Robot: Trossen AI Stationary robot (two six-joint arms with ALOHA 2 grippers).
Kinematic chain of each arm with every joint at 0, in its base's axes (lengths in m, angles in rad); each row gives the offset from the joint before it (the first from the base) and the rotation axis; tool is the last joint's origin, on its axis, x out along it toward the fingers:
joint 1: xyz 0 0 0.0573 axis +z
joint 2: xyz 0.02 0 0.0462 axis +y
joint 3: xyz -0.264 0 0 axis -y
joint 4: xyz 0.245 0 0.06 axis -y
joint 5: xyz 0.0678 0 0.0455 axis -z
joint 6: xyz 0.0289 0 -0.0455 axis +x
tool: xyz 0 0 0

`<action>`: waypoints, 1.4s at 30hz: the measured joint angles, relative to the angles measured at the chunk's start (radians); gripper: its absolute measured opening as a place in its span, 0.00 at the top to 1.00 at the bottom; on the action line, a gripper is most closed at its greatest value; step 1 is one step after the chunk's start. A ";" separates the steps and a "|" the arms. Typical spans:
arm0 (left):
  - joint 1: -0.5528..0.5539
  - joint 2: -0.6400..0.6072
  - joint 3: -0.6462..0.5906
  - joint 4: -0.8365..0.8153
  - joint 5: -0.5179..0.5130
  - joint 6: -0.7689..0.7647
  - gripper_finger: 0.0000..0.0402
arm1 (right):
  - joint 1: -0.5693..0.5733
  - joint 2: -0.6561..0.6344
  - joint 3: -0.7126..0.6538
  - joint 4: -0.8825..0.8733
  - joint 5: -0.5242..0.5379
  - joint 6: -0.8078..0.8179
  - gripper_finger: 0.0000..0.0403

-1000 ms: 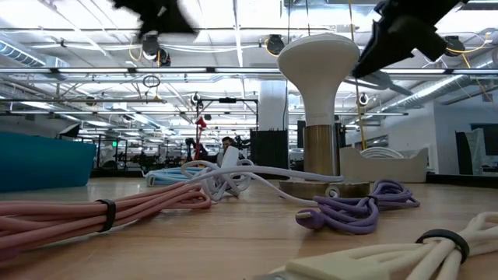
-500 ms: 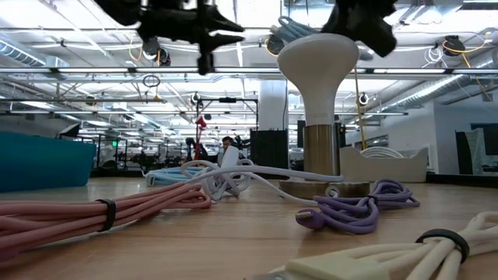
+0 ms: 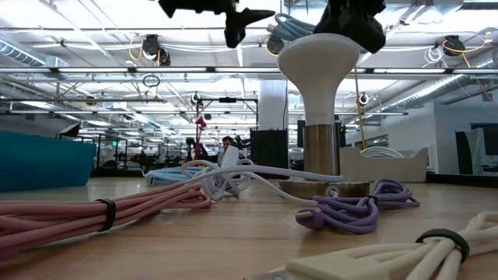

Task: Pick & Place USB Port
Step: Put the right blue HDMI cable into the gray bin

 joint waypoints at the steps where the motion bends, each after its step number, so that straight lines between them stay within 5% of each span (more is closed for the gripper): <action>1: -0.006 -0.001 0.000 -0.015 -0.021 0.004 0.33 | 0.000 -0.001 0.000 0.009 0.000 -0.004 0.92; 10: 0.000 -0.001 -0.001 -0.122 -0.221 0.028 0.31 | 0.004 -0.002 0.000 0.058 0.005 -0.046 0.92; 42: -0.050 0.051 0.000 0.074 -0.064 -0.047 0.31 | 0.002 0.000 -0.003 0.138 -0.002 -0.153 0.92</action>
